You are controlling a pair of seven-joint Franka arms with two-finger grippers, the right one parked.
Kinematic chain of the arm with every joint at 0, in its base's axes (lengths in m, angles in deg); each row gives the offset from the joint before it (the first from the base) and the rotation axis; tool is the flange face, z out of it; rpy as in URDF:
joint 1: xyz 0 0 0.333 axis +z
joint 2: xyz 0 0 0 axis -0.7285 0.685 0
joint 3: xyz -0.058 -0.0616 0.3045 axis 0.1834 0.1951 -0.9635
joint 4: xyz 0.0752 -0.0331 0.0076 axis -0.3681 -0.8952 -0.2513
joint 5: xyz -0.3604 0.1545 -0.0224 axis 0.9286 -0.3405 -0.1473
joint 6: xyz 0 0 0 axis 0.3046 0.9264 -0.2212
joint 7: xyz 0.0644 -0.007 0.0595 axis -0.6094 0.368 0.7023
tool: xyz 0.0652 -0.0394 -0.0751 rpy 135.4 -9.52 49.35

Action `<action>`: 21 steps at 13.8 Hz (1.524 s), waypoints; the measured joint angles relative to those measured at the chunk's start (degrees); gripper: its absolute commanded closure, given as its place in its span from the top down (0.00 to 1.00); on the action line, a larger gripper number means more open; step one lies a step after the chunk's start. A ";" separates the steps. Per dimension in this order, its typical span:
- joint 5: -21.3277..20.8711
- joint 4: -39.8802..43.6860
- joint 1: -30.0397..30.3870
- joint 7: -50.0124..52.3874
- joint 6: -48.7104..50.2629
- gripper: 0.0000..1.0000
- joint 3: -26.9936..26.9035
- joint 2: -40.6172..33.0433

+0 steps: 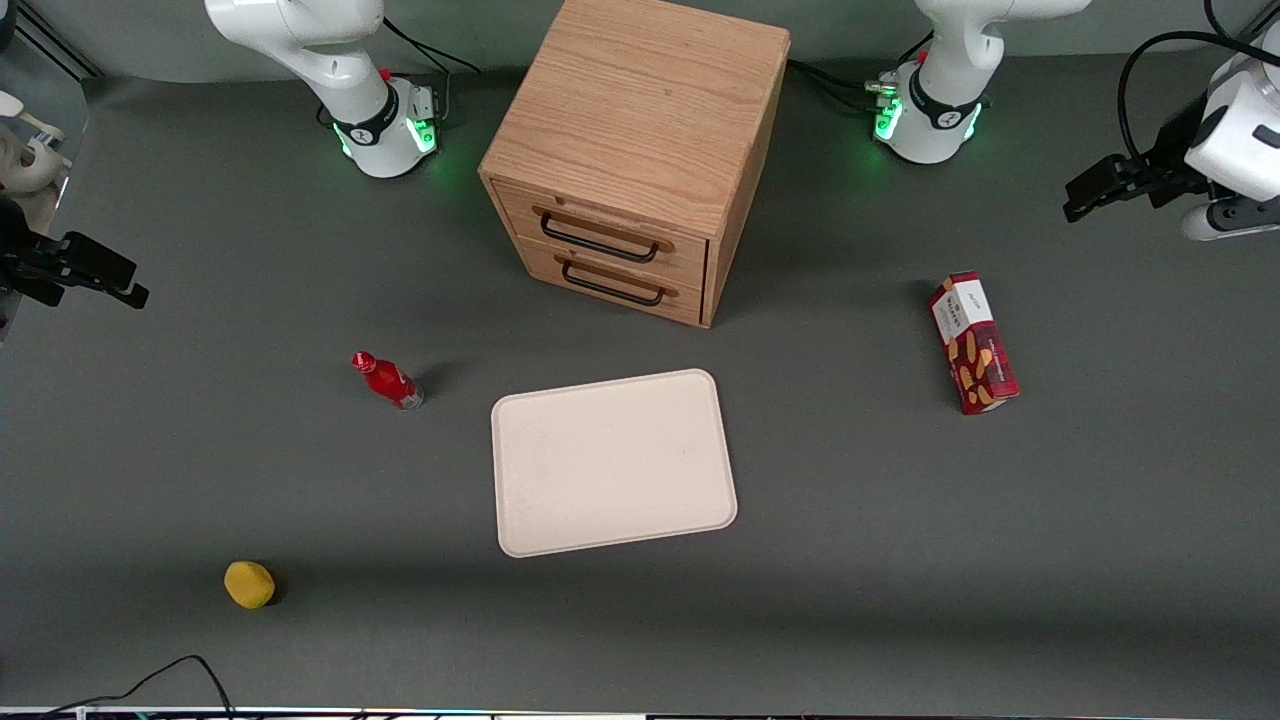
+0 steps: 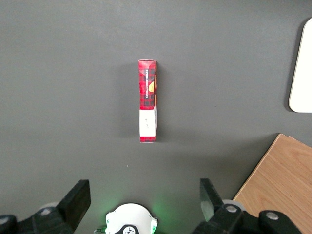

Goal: Place red cookie box on tray
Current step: 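Move the left gripper down over the red plaid cookie box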

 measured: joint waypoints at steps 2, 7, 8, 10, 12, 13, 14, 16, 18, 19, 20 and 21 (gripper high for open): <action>0.03 0.12 0.13 -0.03 0.12 1.00 0.39 0.16; 0.06 1.67 0.14 -1.34 2.44 1.00 0.82 3.24; 0.06 1.18 0.14 -1.64 1.94 1.00 0.82 4.25; 0.06 -2.58 0.13 -1.95 -2.91 1.00 0.94 5.94; 0.07 -8.80 0.09 -2.00 -11.18 1.00 1.22 6.83; 0.07 -12.35 0.09 -2.00 -16.02 1.00 1.24 7.06; 0.07 -15.74 0.09 -2.00 -20.78 1.00 1.20 7.20; 0.07 -21.76 0.11 -2.00 -29.65 1.00 1.11 7.51; 0.07 -25.40 0.16 -2.01 -36.07 1.00 0.96 8.55; 0.06 -26.21 0.23 -2.01 -38.38 1.00 0.84 9.44; 0.01 -26.92 0.33 -2.02 -41.19 1.00 0.71 10.45; -0.03 -28.11 0.49 -2.08 -45.13 1.00 0.56 11.50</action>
